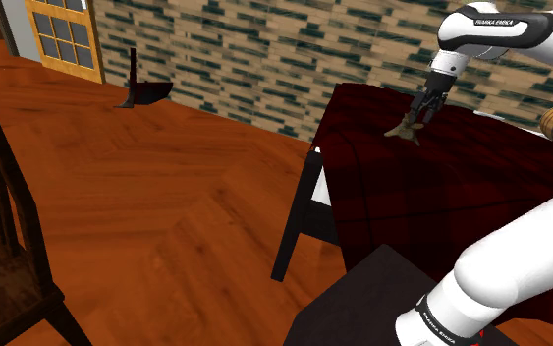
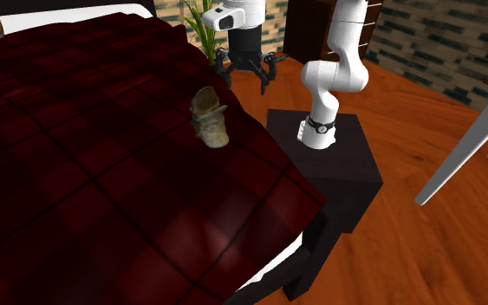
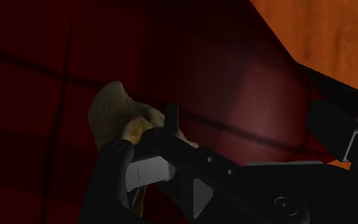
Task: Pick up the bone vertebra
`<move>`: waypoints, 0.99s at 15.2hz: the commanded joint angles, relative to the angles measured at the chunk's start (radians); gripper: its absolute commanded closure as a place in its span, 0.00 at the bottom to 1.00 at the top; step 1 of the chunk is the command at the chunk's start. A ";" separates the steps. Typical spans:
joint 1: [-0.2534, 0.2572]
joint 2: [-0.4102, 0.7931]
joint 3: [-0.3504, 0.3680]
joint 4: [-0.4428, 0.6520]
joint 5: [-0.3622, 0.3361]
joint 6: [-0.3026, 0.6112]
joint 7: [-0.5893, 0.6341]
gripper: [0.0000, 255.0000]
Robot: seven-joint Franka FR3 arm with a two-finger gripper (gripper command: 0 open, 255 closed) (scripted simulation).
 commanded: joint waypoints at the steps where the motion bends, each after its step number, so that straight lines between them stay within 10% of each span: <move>1: -0.013 0.070 -0.039 0.069 0.020 -0.008 -0.043 0.00; 6: -0.058 0.229 -0.113 0.238 0.087 -0.048 -0.139 0.00; 15: -0.055 0.206 -0.109 0.112 0.075 0.058 -0.130 0.00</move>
